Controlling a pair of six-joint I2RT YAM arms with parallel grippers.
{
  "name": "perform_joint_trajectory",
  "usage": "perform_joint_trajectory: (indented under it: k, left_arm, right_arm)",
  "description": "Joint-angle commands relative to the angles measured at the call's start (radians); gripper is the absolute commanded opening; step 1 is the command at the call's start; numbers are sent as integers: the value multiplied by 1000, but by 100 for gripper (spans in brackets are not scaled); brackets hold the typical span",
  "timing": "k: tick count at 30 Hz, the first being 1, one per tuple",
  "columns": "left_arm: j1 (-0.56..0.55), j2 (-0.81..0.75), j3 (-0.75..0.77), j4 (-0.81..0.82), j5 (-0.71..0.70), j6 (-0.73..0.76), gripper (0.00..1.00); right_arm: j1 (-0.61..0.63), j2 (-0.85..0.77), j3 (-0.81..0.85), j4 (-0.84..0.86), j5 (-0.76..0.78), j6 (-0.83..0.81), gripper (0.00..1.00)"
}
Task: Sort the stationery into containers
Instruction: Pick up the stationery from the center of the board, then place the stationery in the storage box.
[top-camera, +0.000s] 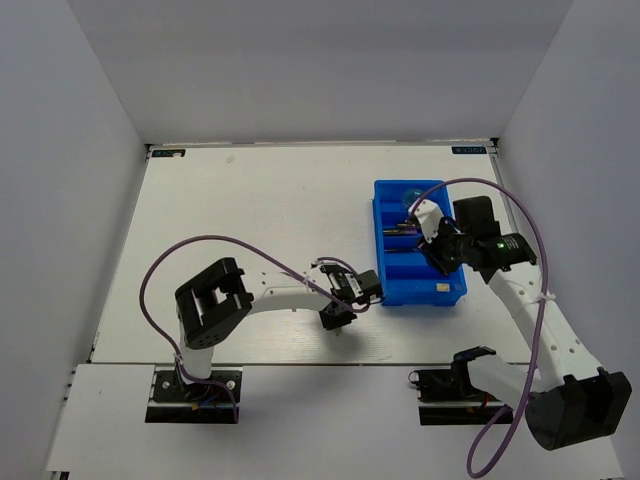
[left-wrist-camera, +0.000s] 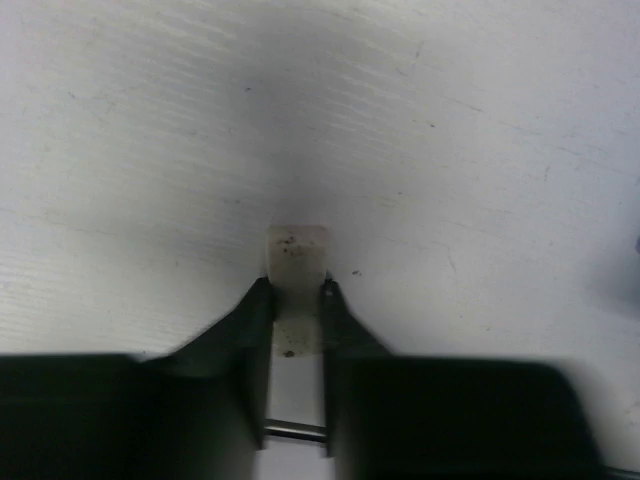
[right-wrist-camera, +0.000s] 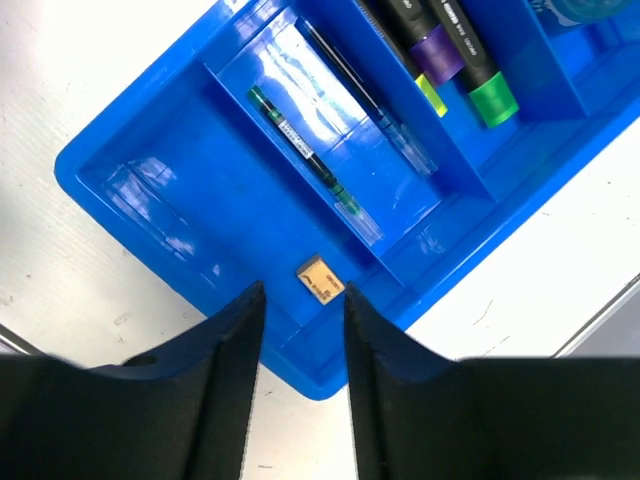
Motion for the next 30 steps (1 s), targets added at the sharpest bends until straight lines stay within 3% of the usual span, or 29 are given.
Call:
perform_joint_trajectory:
  k: [1, 2, 5, 7, 8, 11, 14, 15, 17, 21, 30]
  left_arm:
    - [-2, 27, -9, 32, -3, 11, 11]
    - [-3, 26, -3, 32, -6, 23, 1]
    - [-14, 6, 64, 29, -47, 157, 0]
    - [-39, 0, 158, -15, -126, 293, 0]
    - [-61, -12, 179, -44, -263, 372, 0]
    - [-114, -54, 225, -54, -443, 531, 0]
    - [-134, -104, 198, 102, -478, 720, 0]
    - [-132, -121, 175, 241, -460, 764, 0]
    - [-134, -132, 160, 369, -437, 908, 0]
    - [-134, -88, 230, 487, -409, 1063, 0]
    - [-91, 27, 356, 573, -277, 1038, 0]
  right_arm:
    - [-17, -36, 6, -11, -34, 15, 39]
    - [-24, -39, 6, -11, -36, 25, 36]
    - [-29, -74, 1, 12, -4, 72, 1]
    - [-32, -88, -8, 55, 58, 112, 0]
    - [-38, -105, -11, 63, 74, 126, 0]
    - [-40, -117, -22, 72, 88, 176, 0]
    - [-44, -130, -55, 96, 99, 206, 0]
    - [-49, -133, -69, 99, 98, 224, 0]
    - [-47, -139, -89, 107, 87, 241, 0]
    - [-47, -162, -126, 116, 87, 270, 0]
    - [-63, -188, -172, 132, 168, 292, 0]
